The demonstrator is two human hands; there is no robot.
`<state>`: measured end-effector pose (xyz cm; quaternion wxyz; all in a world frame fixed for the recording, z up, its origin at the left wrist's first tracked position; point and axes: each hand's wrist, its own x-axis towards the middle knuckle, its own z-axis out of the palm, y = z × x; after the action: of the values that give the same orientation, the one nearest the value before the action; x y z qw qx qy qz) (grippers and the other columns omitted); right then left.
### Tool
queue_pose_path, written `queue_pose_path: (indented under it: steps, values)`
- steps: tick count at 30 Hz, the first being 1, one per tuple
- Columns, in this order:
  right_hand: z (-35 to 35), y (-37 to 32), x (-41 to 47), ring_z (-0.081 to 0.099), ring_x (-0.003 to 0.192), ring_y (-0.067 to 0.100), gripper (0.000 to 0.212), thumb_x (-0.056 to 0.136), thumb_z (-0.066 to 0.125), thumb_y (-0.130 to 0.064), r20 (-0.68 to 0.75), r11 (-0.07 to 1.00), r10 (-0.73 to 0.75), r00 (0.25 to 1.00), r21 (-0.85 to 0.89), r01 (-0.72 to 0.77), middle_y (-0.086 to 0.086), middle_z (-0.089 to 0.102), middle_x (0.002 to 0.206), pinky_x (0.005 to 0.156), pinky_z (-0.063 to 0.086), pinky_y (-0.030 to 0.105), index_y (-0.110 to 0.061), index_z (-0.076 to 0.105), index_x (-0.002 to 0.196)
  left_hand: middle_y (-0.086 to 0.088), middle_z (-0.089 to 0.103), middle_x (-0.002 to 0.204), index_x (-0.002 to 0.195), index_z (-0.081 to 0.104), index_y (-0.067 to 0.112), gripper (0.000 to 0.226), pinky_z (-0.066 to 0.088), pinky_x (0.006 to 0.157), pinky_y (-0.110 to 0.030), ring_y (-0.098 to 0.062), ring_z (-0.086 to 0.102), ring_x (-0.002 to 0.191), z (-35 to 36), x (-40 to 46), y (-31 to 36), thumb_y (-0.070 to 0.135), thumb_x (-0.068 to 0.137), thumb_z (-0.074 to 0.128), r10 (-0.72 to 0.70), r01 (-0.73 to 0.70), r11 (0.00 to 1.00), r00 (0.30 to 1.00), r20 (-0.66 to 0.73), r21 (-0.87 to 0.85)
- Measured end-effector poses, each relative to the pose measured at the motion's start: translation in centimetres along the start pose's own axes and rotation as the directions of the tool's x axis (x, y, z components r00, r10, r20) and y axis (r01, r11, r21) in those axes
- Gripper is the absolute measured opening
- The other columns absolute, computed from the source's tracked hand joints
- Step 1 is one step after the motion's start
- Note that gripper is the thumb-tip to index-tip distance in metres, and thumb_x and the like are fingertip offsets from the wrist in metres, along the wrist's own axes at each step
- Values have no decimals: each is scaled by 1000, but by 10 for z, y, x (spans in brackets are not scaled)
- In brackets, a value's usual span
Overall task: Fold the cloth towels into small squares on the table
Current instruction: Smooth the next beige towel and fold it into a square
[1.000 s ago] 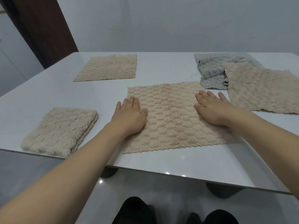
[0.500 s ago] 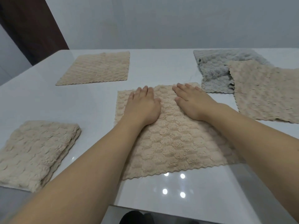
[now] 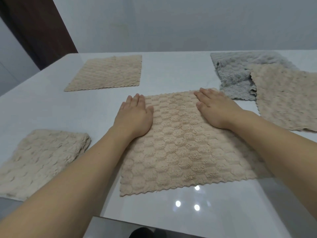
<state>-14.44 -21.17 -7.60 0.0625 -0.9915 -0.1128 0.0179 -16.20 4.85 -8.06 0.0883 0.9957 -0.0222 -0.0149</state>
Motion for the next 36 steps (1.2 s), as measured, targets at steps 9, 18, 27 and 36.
queue_pose_path:
  steps: [9,18,27,36]
  values:
    - [0,12,-1,-1,149,15,56,102,13,-39,18,996,72,997,-47,-72,-1,1,162,120,-2,40,-20,6,155,-6,1,166,158,6,11,65,0,123,-41,-23,-1,153,2,-6,-14,44,104,14,-43,43,999,999,-11,0]
    - [-29,-18,-56,52,101,27,44,84,30,-31,-408,967,-253,877,-116,225,6,59,110,90,36,39,-12,58,111,5,53,116,102,56,20,17,39,91,-27,-11,49,106,-41,-77,22,33,93,49,192,-275,906,944,-268,-322]
    - [-37,-31,-140,47,71,6,25,80,44,-53,50,865,-502,863,23,502,-15,49,77,69,44,30,-28,46,81,12,45,91,83,48,28,10,44,70,-27,-8,47,81,-47,-151,35,33,81,57,519,-538,841,831,198,52]
    - [-40,-30,-159,48,86,13,15,76,49,-22,67,871,-483,873,-66,487,-11,49,91,77,42,29,-25,46,90,5,52,82,73,45,22,19,45,70,-33,-20,52,82,-40,-152,38,13,90,41,364,-365,931,931,40,9]
